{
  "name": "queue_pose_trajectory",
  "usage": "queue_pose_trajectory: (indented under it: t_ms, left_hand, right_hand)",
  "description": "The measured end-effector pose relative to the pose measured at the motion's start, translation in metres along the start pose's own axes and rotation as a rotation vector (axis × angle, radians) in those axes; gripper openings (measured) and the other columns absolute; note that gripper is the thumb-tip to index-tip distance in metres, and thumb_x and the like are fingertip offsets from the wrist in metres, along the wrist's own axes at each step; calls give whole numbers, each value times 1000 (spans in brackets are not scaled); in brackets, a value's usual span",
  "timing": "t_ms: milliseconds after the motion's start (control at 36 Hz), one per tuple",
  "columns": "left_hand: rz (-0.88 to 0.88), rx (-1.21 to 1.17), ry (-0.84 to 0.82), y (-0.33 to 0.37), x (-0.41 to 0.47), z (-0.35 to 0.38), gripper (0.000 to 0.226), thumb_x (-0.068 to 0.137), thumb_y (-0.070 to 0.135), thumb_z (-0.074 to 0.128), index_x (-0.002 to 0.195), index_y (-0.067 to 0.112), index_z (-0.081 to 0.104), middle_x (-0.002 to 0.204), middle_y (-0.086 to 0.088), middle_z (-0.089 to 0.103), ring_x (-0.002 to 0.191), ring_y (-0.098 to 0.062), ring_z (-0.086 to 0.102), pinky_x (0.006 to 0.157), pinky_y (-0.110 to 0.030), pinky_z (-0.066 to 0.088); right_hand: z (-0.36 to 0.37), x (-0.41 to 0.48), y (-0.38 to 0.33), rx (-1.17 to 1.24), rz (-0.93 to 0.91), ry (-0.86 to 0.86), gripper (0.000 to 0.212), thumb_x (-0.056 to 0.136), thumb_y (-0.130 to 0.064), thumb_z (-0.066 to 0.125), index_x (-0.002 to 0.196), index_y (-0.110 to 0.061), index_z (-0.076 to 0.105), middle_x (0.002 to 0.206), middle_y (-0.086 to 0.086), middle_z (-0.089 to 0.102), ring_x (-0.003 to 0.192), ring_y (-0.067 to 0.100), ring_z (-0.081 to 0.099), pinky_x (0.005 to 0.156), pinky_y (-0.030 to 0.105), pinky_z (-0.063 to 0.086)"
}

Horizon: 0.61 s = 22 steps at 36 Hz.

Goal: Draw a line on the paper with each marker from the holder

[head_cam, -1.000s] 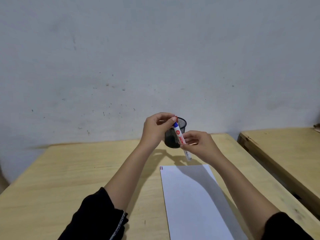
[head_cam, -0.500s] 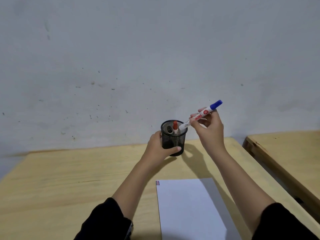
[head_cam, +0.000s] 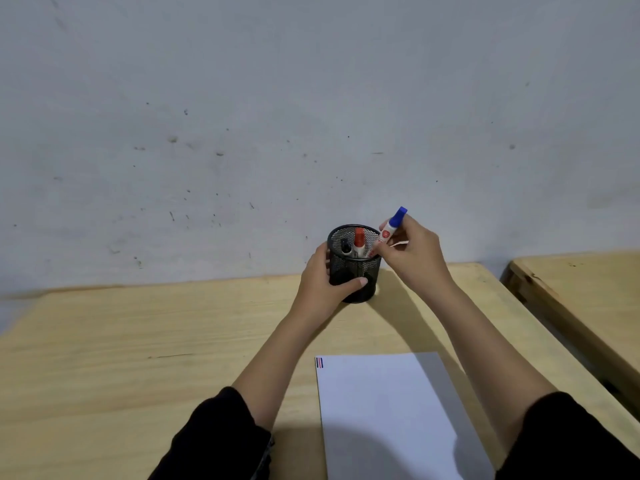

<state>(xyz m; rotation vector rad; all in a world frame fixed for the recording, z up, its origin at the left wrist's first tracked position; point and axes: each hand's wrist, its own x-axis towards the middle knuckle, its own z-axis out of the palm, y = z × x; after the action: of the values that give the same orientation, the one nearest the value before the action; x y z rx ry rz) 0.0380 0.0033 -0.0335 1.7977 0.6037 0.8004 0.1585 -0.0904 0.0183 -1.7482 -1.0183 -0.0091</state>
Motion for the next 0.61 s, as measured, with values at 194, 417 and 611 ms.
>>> queue_pose_trajectory:
  t_ms: [194, 417, 611]
  left_hand:
    - [-11, 13, -22, -4, 3, -2, 67, 58, 36, 81, 116, 37, 47, 125, 0, 58, 113, -12, 58, 98, -40, 50]
    - [-90, 116, -65, 6, 6, -6, 62, 54, 39, 79, 109, 27, 52, 117, 0, 63, 110, -18, 60, 95, -44, 50]
    - [-29, 229, -107, 35, -12, -19, 47, 78, 13, 73, 121, 12, 54, 97, 17, 53, 100, -8, 45, 74, -3, 38]
  right_hand:
    - [4, 0, 2, -107, 22, -10, 10, 78, -12, 64, 86, -7, 67, 94, 13, 66, 85, 22, 63, 79, 35, 53]
    - [1, -7, -5, -70, 53, -9, 21, 82, -12, 64, 102, -9, 63, 110, 12, 55, 97, 16, 55, 82, 25, 48]
    - [-9, -20, -9, -39, 120, -46, 41, 82, -10, 65, 121, -4, 53, 123, 13, 52, 103, 16, 51, 90, 28, 46]
